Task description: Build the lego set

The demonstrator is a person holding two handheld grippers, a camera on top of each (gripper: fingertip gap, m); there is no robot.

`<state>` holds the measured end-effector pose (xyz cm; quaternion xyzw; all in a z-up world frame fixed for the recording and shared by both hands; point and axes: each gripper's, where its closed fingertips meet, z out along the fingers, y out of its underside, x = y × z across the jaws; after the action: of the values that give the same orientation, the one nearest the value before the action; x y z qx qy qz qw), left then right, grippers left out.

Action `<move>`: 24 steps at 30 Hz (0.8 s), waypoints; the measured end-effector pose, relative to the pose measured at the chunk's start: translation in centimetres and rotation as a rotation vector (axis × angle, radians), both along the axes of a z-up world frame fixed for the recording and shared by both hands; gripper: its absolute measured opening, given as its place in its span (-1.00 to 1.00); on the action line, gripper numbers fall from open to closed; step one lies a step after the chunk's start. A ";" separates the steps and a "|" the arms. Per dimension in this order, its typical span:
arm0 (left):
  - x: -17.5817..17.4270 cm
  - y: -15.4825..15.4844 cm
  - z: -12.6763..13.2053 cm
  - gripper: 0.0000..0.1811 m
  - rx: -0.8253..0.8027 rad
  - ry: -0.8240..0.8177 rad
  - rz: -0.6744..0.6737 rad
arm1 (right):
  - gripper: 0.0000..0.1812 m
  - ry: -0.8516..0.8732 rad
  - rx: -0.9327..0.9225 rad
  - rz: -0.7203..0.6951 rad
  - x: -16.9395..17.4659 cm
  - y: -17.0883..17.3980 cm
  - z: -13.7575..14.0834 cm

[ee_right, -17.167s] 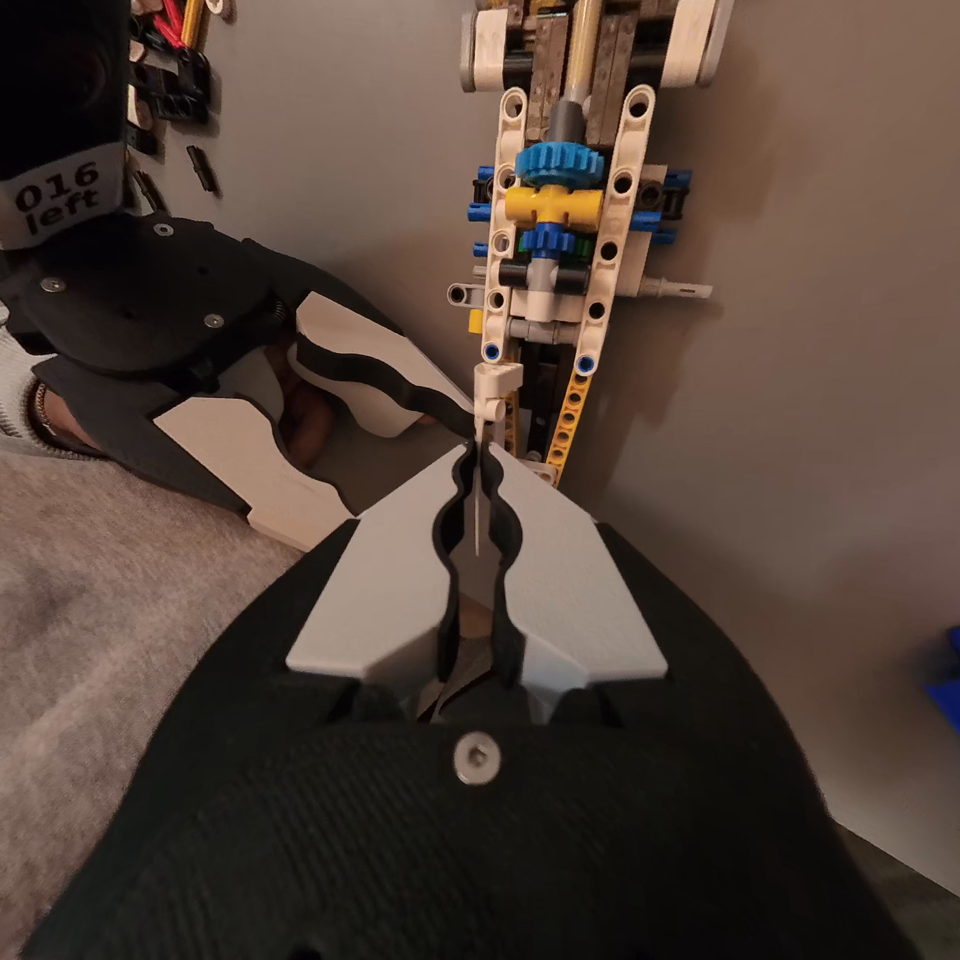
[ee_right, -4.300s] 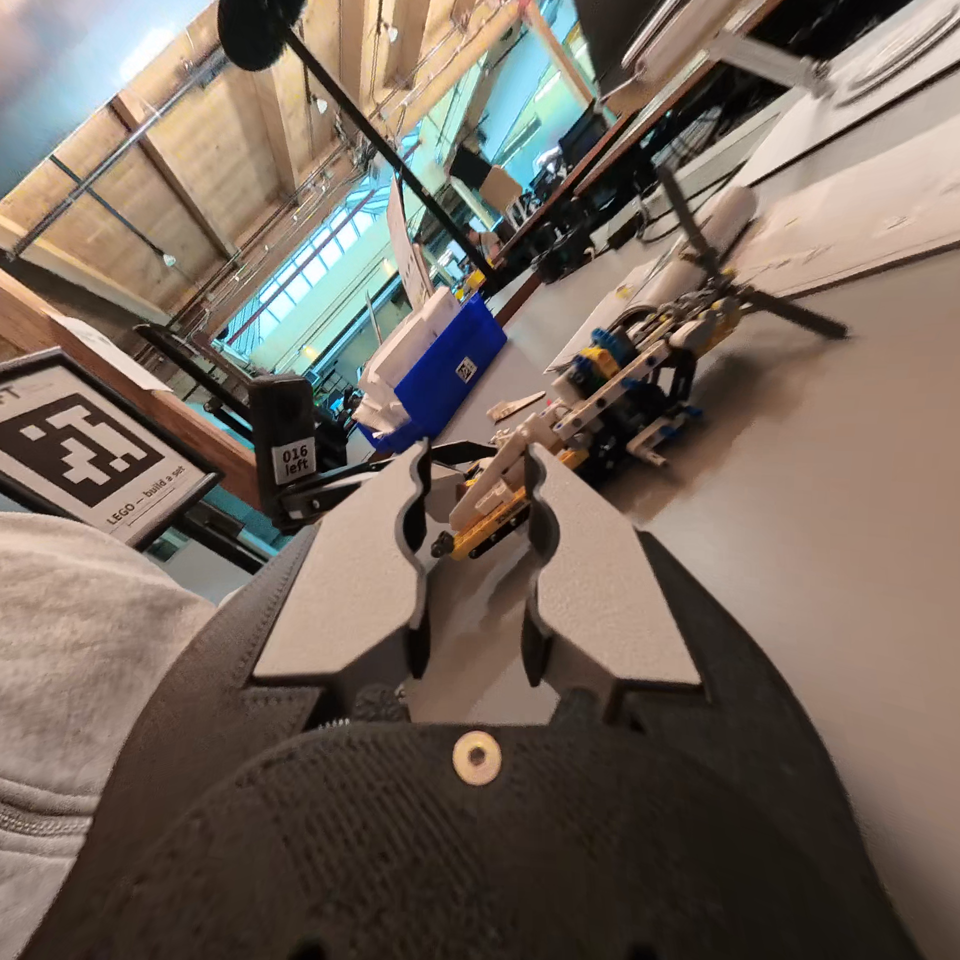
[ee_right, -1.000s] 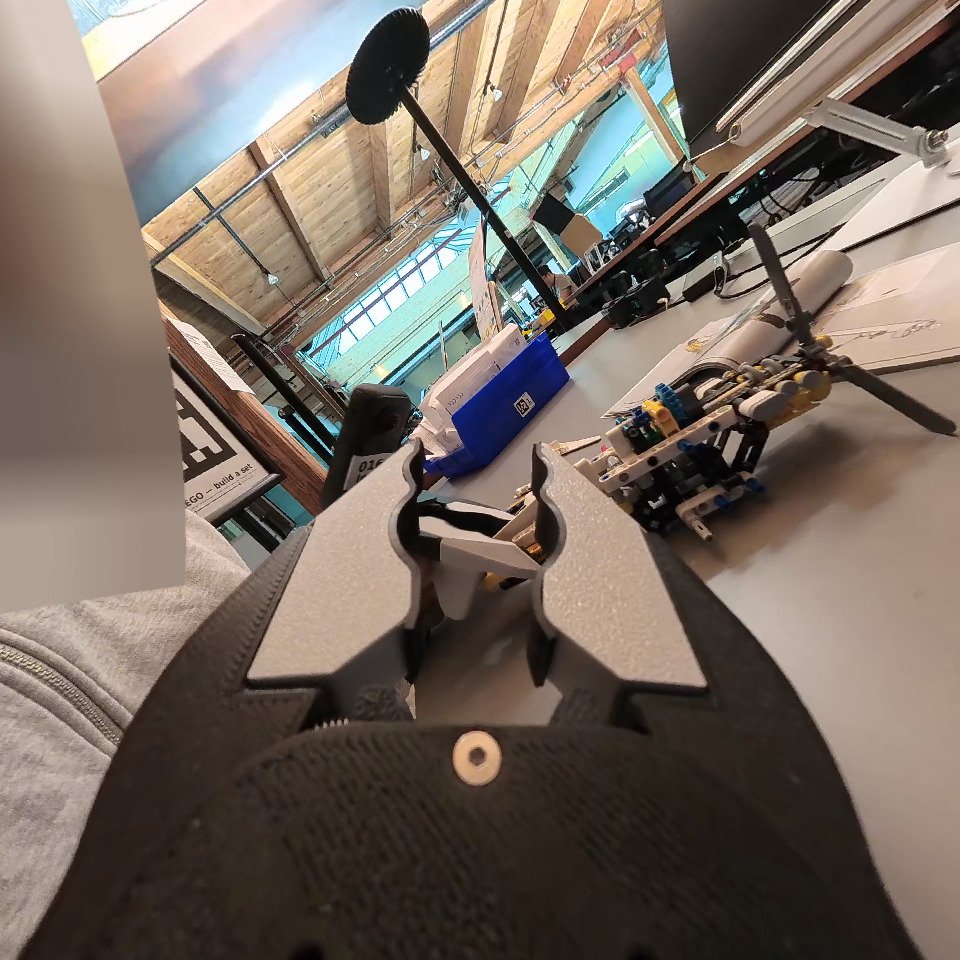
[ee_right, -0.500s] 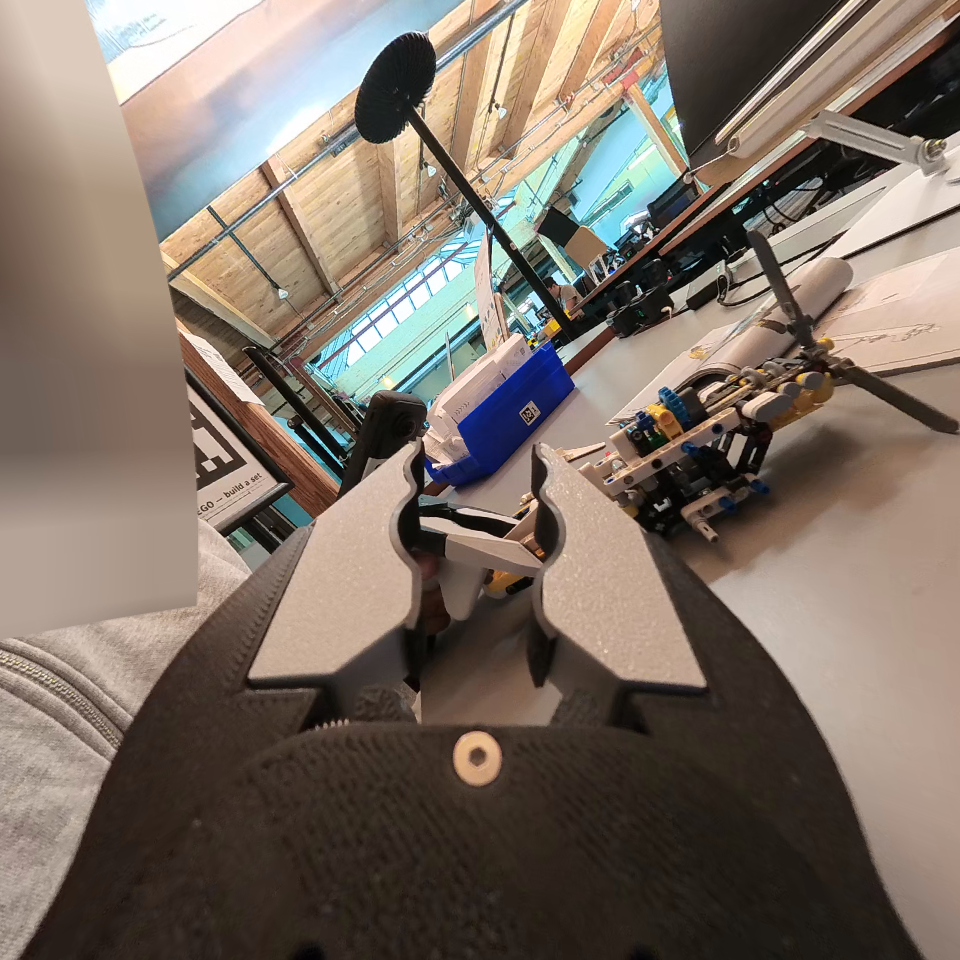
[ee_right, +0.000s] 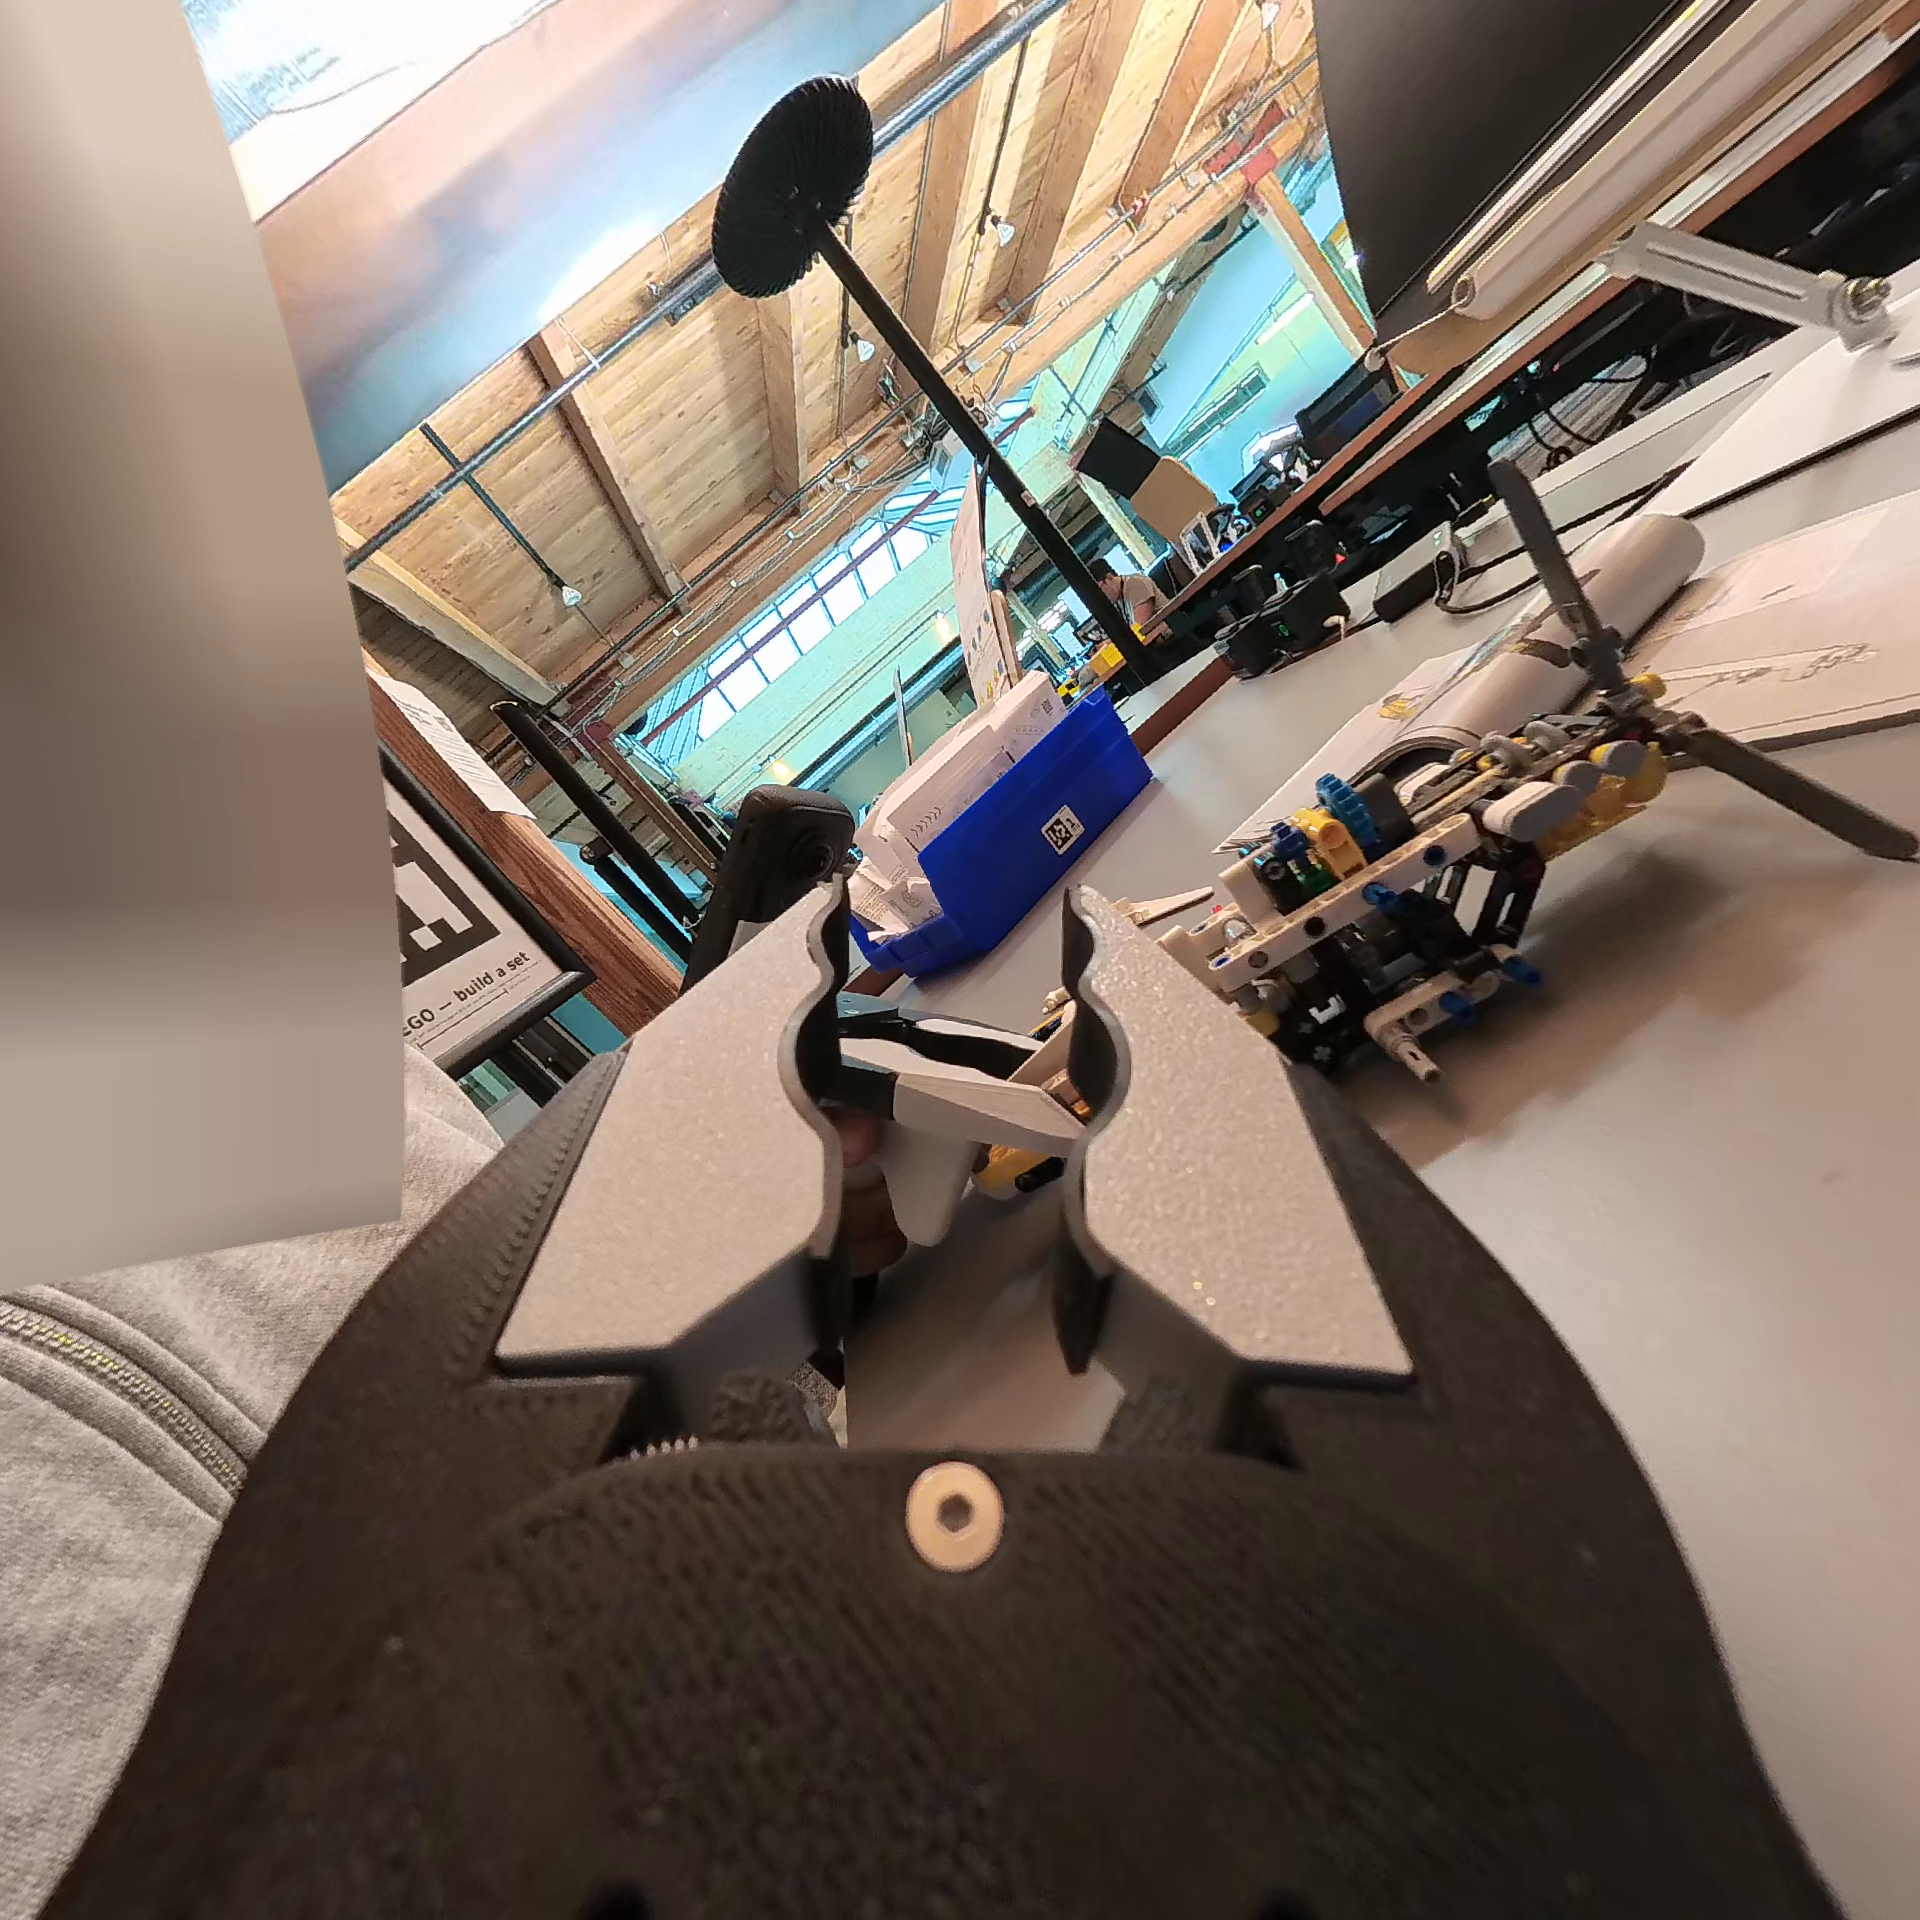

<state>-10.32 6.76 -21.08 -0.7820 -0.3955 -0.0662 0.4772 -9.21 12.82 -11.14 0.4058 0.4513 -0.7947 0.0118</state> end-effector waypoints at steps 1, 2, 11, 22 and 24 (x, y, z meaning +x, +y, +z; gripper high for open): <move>0.0 0.0 0.0 -0.65 -0.001 0.002 0.000 | -0.57 0.000 0.001 0.001 0.0 0.0 0.0; 0.0 0.1 0.0 -0.63 0.002 0.003 -0.003 | -0.57 0.000 0.002 0.001 0.1 0.0 0.0; -0.3 0.0 1.6 -0.36 0.095 0.065 -0.052 | -0.56 0.015 0.045 -0.070 -0.3 0.5 0.0; -1.6 -2.3 5.2 -0.30 0.388 0.090 -0.034 | -0.27 0.155 0.257 -0.480 -0.6 4.3 1.2; -1.6 -2.7 5.9 -0.33 0.470 0.075 -0.023 | -0.25 0.197 0.301 -0.568 -0.3 5.0 1.6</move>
<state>-11.93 4.08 -15.18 -0.6558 -0.3421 -0.1327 0.6597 -9.46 17.86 -9.54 0.4337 0.4315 -0.7262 -0.3136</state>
